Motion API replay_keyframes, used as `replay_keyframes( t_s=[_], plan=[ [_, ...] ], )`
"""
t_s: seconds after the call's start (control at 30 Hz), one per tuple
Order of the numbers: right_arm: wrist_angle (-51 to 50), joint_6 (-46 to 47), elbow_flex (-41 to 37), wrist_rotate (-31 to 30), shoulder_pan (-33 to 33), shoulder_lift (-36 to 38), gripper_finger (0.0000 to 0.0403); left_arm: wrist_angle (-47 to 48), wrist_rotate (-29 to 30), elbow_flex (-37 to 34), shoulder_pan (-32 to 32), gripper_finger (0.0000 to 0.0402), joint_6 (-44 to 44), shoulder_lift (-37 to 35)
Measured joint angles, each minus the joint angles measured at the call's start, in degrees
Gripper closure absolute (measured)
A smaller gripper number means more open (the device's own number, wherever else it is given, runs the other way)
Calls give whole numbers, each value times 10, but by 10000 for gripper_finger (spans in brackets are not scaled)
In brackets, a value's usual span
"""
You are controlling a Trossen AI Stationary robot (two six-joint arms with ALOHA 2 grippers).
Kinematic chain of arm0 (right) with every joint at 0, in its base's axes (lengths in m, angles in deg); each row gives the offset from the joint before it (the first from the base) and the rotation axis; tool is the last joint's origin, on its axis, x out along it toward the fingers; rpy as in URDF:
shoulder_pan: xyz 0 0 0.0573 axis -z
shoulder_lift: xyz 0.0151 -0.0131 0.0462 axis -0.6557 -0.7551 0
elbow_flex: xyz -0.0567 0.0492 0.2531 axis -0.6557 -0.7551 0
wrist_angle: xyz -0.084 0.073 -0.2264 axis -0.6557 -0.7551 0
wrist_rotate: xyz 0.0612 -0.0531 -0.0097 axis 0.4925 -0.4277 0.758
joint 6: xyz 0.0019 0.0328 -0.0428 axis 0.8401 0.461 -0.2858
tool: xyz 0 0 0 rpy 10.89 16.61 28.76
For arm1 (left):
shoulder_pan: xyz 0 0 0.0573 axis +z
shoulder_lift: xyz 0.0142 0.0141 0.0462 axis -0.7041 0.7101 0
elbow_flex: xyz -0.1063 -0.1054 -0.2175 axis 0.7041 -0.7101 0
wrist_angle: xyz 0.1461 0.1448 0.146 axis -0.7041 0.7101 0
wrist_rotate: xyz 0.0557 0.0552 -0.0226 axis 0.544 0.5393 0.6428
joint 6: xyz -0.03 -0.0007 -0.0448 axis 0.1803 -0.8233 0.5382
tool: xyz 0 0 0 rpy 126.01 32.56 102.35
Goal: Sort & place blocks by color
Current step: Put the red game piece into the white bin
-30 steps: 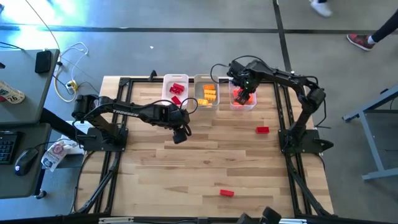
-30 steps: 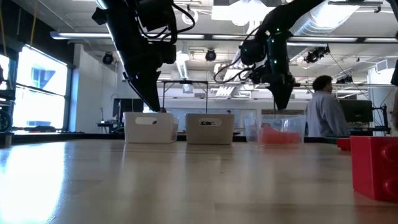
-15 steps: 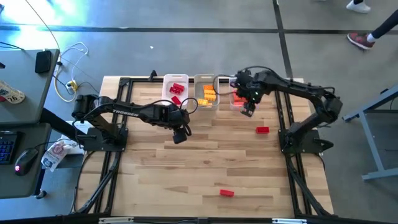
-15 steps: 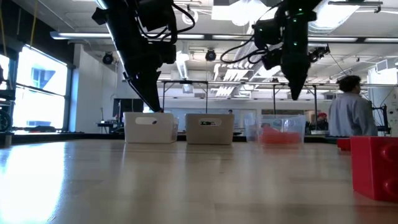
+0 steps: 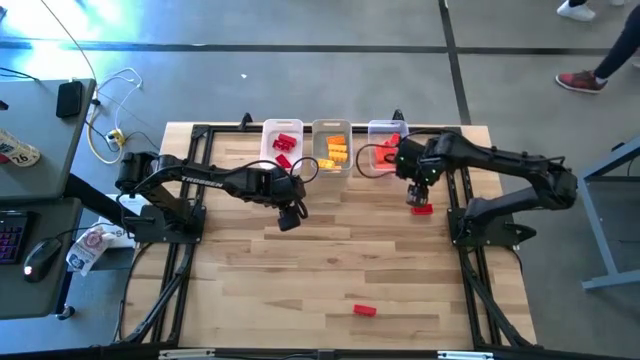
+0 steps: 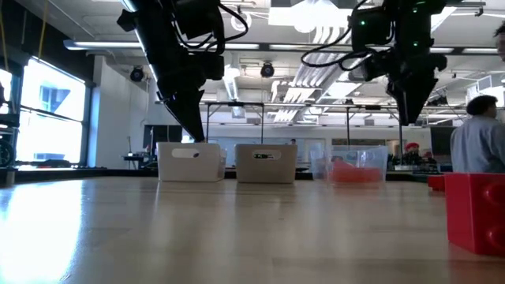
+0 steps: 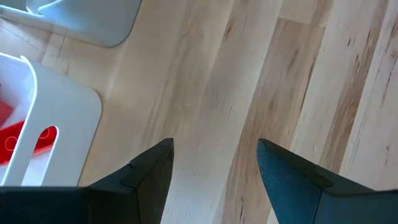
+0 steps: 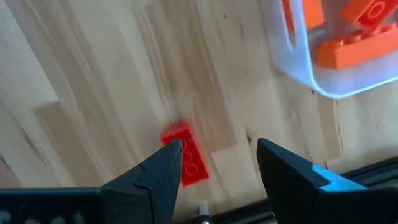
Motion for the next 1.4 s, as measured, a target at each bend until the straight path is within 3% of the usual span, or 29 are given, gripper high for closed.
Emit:
replay_keyframes(
  t_s=[0.3, 0.8, 1.4],
  plan=[
    [-1, -6, -53, 3, -27, 0, 208, 0, 0, 0, 0, 184, 0, 0],
    [4, 0, -53, -20, -86, -14, 185, 0, 0, 0, 0, 184, 0, 0],
    [2, 4, -53, -32, -108, -180, 182, 0, 0, 0, 0, 184, -2, 0]
  ],
)
